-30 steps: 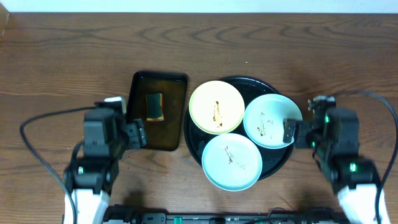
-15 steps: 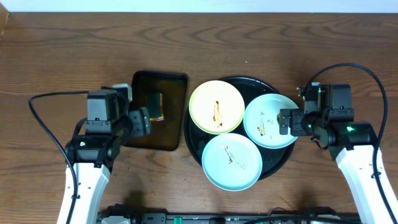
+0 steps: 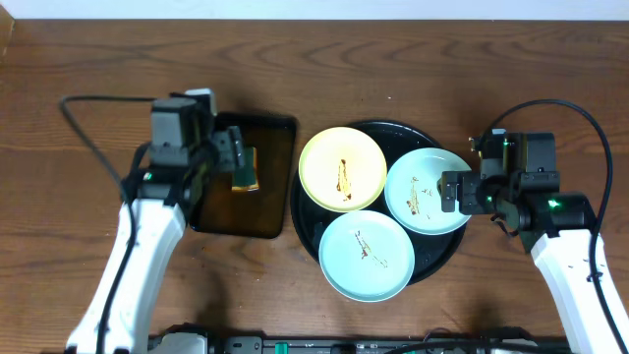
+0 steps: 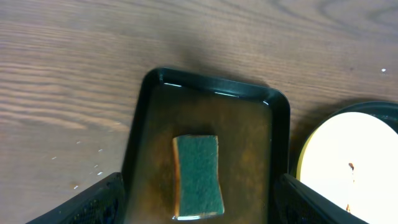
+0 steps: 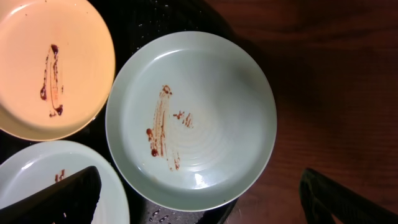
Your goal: Clean dirty plates on tray and stack at the side
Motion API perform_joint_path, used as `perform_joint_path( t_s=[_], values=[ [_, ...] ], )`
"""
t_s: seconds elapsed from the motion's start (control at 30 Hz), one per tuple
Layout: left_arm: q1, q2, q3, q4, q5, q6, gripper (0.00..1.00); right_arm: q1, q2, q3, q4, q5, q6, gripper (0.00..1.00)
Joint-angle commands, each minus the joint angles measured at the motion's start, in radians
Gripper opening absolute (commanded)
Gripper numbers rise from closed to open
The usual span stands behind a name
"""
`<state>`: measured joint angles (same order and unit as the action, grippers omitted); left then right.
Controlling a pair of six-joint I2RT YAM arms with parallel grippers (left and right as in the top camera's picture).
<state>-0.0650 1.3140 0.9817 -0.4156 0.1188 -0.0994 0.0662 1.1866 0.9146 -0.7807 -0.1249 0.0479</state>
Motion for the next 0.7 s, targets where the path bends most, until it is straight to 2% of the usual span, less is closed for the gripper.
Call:
perform_joint_path(
  t_s=[0.0,0.17,0.37,0.4,0.5,0.67],
  values=[
    [-0.031,0.097,0.032,0.0,-0.034,0.013,0.77,0.006,-0.002,0.019,0.003,-0.011,-0.011,0.99],
    [-0.05,0.228,0.032,0.011,-0.033,0.01,0.88,0.006,-0.002,0.019,0.003,-0.01,-0.012,0.99],
    [-0.05,0.335,0.032,0.03,-0.033,-0.01,0.88,0.006,-0.002,0.019,0.003,-0.011,-0.011,0.99],
    [-0.05,0.349,0.032,0.032,-0.029,-0.01,0.85,0.006,-0.002,0.019,0.003,-0.011,-0.011,0.99],
    [-0.05,0.38,0.032,0.036,-0.021,-0.01,0.67,0.006,-0.002,0.019,0.003,-0.011,-0.011,0.99],
    [-0.054,0.423,0.031,0.038,-0.011,-0.01,0.66,0.006,-0.002,0.019,0.003,-0.011,-0.011,0.99]
  ],
)
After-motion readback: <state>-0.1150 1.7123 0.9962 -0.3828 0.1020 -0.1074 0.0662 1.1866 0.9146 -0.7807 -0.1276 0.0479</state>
